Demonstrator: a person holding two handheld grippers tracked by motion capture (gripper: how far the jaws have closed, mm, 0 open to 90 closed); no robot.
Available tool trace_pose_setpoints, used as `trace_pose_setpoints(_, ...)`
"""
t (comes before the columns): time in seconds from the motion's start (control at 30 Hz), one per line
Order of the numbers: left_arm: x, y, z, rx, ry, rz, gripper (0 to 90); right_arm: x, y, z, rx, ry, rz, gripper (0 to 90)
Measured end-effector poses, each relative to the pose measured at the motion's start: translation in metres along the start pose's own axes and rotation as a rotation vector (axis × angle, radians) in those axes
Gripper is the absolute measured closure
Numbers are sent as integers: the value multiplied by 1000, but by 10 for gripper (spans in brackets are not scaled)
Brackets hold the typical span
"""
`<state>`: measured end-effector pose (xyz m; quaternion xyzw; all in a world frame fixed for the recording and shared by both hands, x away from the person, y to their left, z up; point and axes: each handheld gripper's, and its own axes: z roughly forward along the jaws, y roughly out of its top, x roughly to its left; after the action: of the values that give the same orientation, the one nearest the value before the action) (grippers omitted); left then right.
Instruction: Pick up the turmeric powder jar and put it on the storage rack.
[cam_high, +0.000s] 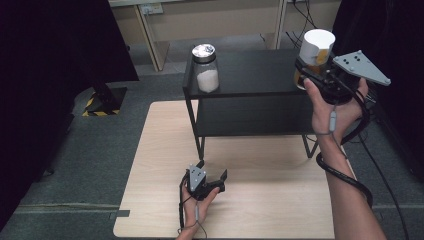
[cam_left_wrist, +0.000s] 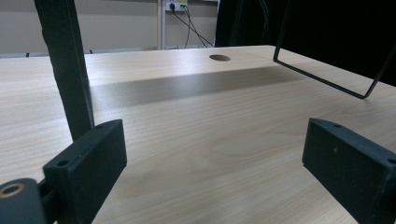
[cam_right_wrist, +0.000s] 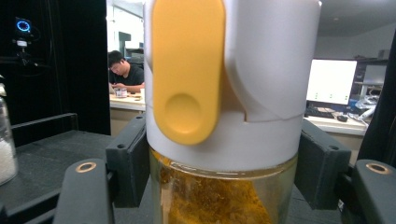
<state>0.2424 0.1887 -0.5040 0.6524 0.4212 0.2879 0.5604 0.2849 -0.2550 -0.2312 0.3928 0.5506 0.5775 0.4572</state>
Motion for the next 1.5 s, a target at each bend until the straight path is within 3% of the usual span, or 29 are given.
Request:
trace_pose_setpoints(0.87, -1, 0, 1, 0, -4, 4, 60, -9, 5, 24, 69, -26, 32, 310)
trace_pose_setpoints(1.5, -1, 0, 1, -1, -6, 3, 60, -11, -1, 22, 49, -19, 37, 305)
